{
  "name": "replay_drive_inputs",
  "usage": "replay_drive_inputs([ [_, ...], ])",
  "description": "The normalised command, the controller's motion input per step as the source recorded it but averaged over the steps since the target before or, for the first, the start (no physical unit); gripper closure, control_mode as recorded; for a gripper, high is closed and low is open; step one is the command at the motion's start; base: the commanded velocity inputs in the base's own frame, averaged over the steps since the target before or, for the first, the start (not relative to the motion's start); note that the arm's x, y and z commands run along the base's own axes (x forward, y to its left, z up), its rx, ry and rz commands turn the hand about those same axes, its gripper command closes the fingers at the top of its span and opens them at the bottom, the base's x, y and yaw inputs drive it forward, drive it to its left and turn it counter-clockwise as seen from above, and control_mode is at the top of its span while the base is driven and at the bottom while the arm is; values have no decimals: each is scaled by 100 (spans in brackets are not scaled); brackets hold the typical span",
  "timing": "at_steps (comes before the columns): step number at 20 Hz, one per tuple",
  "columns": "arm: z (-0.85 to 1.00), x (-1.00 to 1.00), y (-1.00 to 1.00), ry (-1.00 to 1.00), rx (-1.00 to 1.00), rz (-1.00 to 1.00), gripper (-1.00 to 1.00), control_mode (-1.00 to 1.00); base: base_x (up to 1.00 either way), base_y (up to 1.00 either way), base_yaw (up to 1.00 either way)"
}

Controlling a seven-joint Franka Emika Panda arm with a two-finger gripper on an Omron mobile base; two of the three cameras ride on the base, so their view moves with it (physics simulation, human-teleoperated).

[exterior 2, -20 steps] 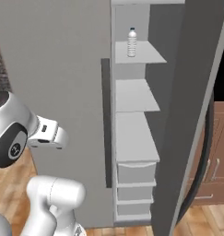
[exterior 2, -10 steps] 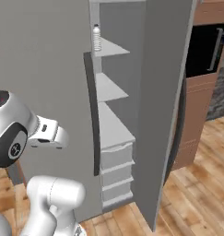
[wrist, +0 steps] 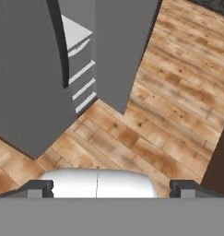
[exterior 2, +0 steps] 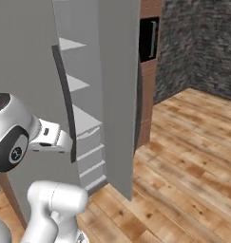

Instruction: Take the bottled waters from the counter and place them in the freezer to freeze. Close the freezer door after placing the bottles.

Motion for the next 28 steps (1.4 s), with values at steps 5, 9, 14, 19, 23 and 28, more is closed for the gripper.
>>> replay_drive_inputs([
  [5,0,0,0,0,0,0,-100,100,-68,5,-48],
  [9,0,0,0,0,0,0,-100,100,-61,1,-47],
  [14,0,0,0,0,0,0,-100,100,-44,0,-48],
  [19,0,0,0,0,0,0,-100,100,-39,0,-47],
  [23,0,0,0,0,0,0,-100,100,-4,0,-31],
  [28,0,0,0,0,0,0,-100,100,-19,-4,-7],
])
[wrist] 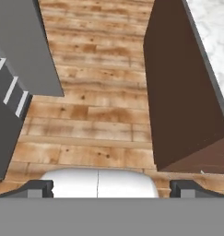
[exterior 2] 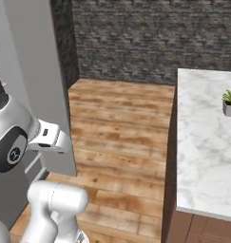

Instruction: Take the bottled waters from the counter and place them in the freezer to freeze. Close the freezer door after placing the bottles.

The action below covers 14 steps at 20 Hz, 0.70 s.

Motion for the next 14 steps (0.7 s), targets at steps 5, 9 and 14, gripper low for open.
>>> replay_drive_inputs([
  [5,0,0,0,0,0,0,-100,100,-36,-91,0],
  [9,0,0,0,0,0,0,-100,100,-49,-99,0],
  [14,0,0,0,0,0,0,-100,100,-31,-100,0],
])
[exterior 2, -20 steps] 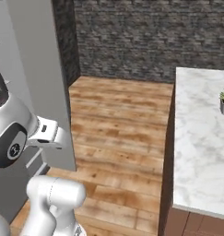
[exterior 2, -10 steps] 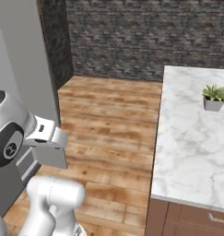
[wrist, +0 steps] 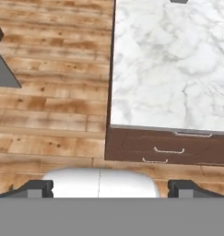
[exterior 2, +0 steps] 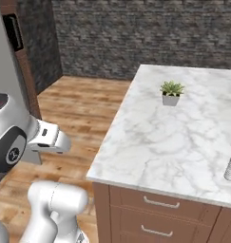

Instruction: Take the bottled waters from the counter and place them in the freezer to freeze. Close the freezer door after placing the bottles.

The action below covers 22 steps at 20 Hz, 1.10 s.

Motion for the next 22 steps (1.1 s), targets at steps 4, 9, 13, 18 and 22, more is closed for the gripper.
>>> replay_drive_inputs([
  [4,0,0,0,0,0,0,-100,100,-34,-100,0],
  [9,0,0,0,0,0,0,-100,100,-13,-100,0],
  [13,0,0,0,0,0,0,-100,100,0,-93,-5],
  [18,0,0,0,0,0,0,-100,100,4,-40,-10],
  [22,0,0,0,0,0,0,-100,100,16,4,-4],
])
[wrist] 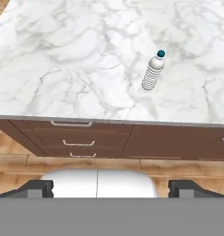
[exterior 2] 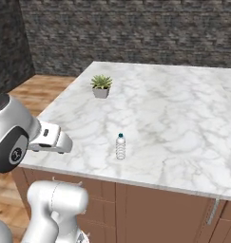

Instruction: Take the bottled waters from the counter and place them in the freezer to freeze. Close the freezer door after placing the bottles.

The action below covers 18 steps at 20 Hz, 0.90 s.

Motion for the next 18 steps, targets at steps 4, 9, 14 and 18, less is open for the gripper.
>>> replay_drive_inputs([
  [4,0,0,0,0,0,0,-100,100,23,33,0],
  [9,0,0,0,0,0,0,-100,100,31,50,0],
  [14,0,0,0,0,0,0,-100,100,37,30,0],
  [18,0,0,0,0,0,0,-100,100,42,2,0],
])
